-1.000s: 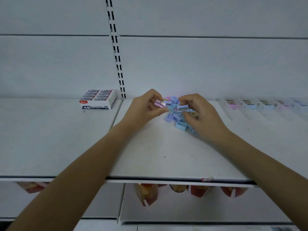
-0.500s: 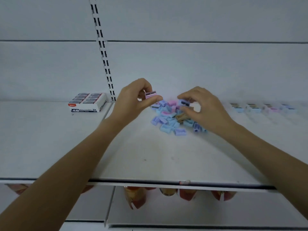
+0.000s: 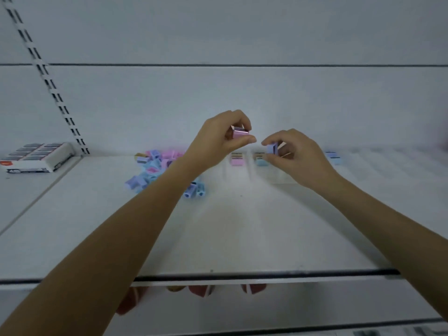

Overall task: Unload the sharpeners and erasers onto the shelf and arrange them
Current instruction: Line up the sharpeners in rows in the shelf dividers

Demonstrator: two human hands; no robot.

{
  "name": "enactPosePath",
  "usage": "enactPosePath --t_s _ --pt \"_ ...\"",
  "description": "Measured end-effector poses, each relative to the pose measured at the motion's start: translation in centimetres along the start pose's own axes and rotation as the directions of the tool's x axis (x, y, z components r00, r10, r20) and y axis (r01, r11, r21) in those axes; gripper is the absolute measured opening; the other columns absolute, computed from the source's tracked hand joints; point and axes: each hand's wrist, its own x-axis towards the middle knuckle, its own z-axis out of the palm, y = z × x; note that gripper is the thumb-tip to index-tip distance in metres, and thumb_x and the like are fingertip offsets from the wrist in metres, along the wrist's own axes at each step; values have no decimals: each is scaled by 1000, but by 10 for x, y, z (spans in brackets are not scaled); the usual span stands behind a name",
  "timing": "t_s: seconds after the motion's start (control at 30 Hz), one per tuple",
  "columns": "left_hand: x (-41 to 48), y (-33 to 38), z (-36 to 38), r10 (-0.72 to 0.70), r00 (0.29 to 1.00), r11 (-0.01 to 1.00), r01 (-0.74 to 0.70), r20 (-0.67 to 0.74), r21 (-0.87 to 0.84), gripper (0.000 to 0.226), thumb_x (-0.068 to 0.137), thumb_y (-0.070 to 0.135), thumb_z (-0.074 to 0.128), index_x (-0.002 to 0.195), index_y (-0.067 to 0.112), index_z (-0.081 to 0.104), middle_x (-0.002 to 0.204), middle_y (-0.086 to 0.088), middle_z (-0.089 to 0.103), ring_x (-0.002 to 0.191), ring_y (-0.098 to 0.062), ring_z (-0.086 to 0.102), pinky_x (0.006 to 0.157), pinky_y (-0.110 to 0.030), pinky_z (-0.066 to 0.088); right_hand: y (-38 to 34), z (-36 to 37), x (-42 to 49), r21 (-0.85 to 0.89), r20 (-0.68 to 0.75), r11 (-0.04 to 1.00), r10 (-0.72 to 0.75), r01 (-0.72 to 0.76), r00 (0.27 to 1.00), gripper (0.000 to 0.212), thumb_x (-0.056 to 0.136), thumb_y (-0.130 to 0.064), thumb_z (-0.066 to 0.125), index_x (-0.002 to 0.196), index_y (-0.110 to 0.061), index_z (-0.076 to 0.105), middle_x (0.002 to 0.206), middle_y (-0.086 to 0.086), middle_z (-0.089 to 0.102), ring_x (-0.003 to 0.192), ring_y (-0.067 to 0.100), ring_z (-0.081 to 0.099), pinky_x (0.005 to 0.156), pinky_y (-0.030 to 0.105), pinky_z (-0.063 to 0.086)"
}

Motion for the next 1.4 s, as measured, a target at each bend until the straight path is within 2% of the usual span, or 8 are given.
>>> enactPosePath --t_s 0.33,0.47,0.57,0.67,0.8,1.0,1.17,1.4 --pt "15 1 39 -268 954 963 264 -135 -43 24 79 28 71 82 15 51 69 0 55 53 -2 45 53 -9 36 34 -42 8 215 23 973 77 -80 997 22 82 -7 65 99 -20 64 91 4 62 68 15 62 51 9 42" --pt "12 -5 30 -262 956 965 258 -133 -47 22 82 26 68 76 26 47 72 9 54 55 -16 48 52 -14 38 24 -25 25 330 56 938 96 -110 994 17 80 -6 66 89 -22 65 85 -3 59 76 21 67 73 25 53" --pt "12 -8 24 -224 971 974 225 -81 7 20 79 24 71 75 21 51 70 11 53 56 -10 43 54 -12 35 21 -10 40 296 47 944 138 -146 989 21 77 -9 71 92 -21 64 88 -9 56 75 13 63 63 8 44" --pt "9 -16 21 -207 978 978 208 -34 21 17 78 20 72 82 15 57 77 2 60 64 -14 49 60 -14 39 24 3 45 247 3 956 163 -159 987 21 78 -8 69 96 -18 63 100 -2 59 81 17 65 66 11 43" --pt "0 -24 19 -198 979 980 198 -44 -13 12 77 10 72 85 12 62 84 1 63 73 -10 57 74 -19 48 34 11 34 -9 -11 1000 -3 3 1000 14 80 -7 65 94 -10 66 94 1 54 66 3 55 68 4 37" --pt "-2 -27 14 -65 995 988 54 74 143 9 81 6 66 91 7 66 85 5 53 70 3 51 68 -3 42 45 7 20 -192 134 971 -117 142 984 7 83 -18 65 86 -12 62 73 -22 47 82 11 42 66 21 36" --pt "-10 -25 17 -40 973 958 -27 226 285 10 84 22 65 87 13 62 83 7 55 72 -4 49 72 -27 45 47 9 21 -270 167 949 -122 164 978 10 82 -21 67 85 -12 64 78 -11 54 88 11 38 70 26 32" --pt "-10 -21 22 -138 954 846 -26 266 533 14 90 32 53 93 20 60 90 12 54 96 -12 46 70 -22 25 50 11 22 -303 180 944 -79 132 980 12 81 -23 68 85 -12 67 84 -7 57 95 14 42 76 27 34"
